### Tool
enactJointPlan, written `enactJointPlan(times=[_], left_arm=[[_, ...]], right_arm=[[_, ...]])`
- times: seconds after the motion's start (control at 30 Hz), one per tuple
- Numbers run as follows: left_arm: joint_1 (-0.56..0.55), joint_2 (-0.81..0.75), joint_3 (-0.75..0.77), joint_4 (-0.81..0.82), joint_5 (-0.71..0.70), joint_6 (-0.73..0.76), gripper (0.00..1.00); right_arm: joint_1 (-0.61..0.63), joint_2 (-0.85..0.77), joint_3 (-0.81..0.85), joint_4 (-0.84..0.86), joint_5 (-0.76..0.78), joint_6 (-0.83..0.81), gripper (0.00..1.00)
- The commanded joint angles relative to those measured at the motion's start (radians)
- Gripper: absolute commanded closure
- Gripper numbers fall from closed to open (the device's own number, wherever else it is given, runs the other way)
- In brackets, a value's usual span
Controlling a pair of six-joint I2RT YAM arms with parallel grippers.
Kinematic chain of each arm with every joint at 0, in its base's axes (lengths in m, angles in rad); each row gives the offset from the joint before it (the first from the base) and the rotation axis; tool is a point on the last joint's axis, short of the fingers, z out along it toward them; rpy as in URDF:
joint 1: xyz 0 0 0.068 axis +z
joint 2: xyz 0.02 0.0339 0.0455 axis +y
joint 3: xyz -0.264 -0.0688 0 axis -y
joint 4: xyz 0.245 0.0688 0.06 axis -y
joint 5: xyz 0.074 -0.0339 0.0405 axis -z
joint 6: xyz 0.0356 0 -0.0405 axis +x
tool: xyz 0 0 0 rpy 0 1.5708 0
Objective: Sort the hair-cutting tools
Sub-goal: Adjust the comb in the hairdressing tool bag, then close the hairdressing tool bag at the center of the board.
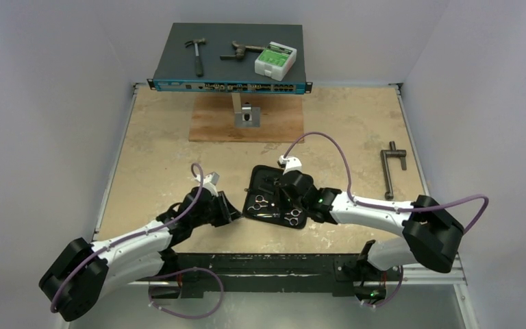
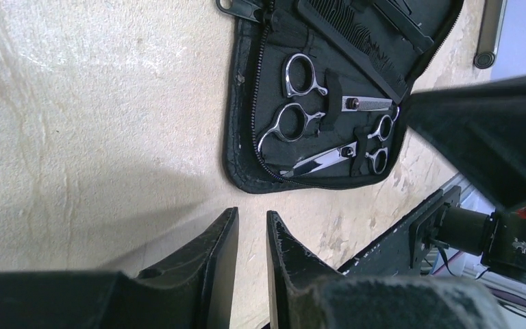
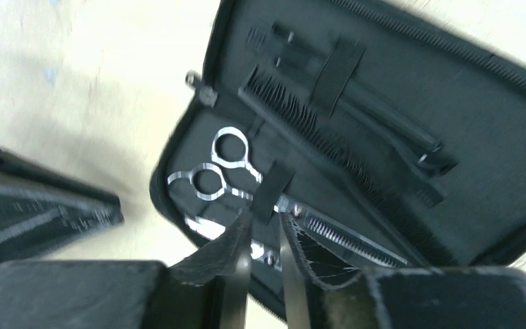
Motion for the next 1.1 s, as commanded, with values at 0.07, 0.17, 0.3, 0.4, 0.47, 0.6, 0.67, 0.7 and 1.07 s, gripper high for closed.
enactJointPlan(times=[0.07, 0.17, 0.3, 0.4, 0.47, 0.6, 0.67, 0.7, 1.07], left_arm=[[-0.003, -0.071, 0.014, -0.071, -0.036, -0.003, 0.78], [-0.002, -0.128, 0.02, -0.123, -0.057, -0.008, 0.78], [-0.002, -0.239, 0.018, -0.26, -0.104, -0.02, 0.77], [-0.002, -0.324, 0.009, -0.337, -0.122, -0.024, 0.75], [-0.001, -0.372, 0.006, -0.376, -0.156, -0.025, 0.75], [-0.001, -0.405, 0.001, -0.416, -0.172, -0.029, 0.74], [-0.002, -0.405, -0.002, -0.416, -0.172, -0.03, 0.74], [-0.002, -0.403, -0.004, -0.414, -0.172, -0.03, 0.74], [-0.002, -0.404, -0.008, -0.409, -0.166, -0.029, 0.74]], right_arm=[[0.119, -0.061, -0.068, 0.015, -0.113, -0.089, 0.7], [0.174, -0.064, -0.069, 0.004, -0.068, -0.104, 0.67], [0.23, -0.052, -0.048, -0.011, -0.013, -0.139, 0.65], [0.25, -0.013, -0.02, -0.053, 0.046, -0.153, 0.64], [0.26, 0.013, -0.002, -0.082, 0.089, -0.158, 0.64], [0.271, 0.049, 0.021, -0.136, 0.166, -0.149, 0.65], [0.273, 0.057, 0.024, -0.14, 0.176, -0.149, 0.66], [0.273, 0.061, 0.025, -0.14, 0.176, -0.149, 0.66], [0.291, 0.081, 0.032, -0.134, 0.11, -0.184, 0.83]])
